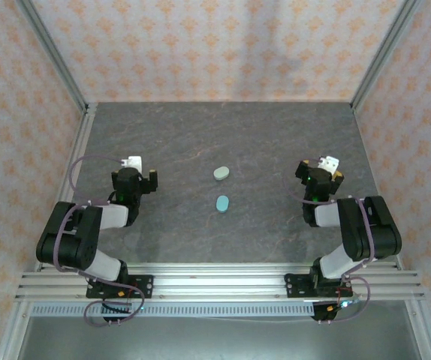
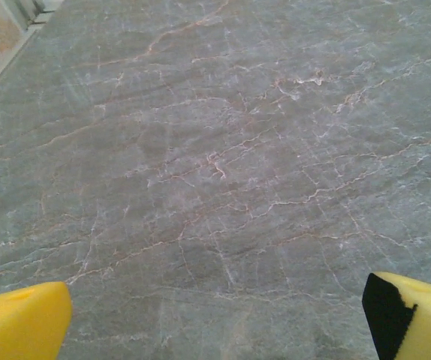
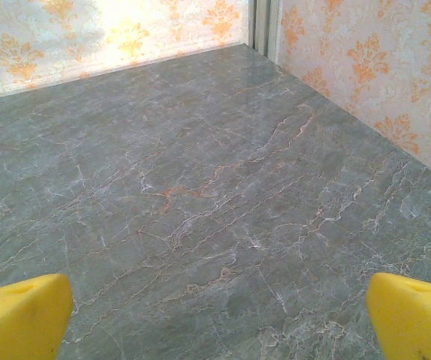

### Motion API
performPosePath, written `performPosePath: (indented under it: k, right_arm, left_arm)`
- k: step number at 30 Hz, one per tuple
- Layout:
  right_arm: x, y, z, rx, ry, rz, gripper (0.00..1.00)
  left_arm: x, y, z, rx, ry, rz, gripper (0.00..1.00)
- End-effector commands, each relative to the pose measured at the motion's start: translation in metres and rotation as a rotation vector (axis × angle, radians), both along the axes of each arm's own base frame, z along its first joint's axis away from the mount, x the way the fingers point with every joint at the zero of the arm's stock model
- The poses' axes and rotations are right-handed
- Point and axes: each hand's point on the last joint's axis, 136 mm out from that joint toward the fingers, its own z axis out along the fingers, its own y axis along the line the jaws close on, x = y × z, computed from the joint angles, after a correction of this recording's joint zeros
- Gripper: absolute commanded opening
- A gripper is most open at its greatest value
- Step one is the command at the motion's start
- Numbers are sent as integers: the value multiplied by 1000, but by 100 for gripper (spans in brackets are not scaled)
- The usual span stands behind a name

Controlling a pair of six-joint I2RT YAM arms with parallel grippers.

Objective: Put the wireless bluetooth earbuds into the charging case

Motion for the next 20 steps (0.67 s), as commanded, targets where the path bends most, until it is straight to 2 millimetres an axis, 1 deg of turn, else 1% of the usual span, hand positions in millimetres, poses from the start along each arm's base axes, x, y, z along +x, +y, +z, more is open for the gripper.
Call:
performPosePath:
  k: [1, 20]
  right_arm:
    - [1, -2, 0, 10, 0, -6, 99]
    - [2, 0, 0, 9, 1, 0, 99]
  left_arm:
    - [16, 4, 23, -40, -78, 11, 100]
    - [16, 4, 23, -40, -81, 12, 100]
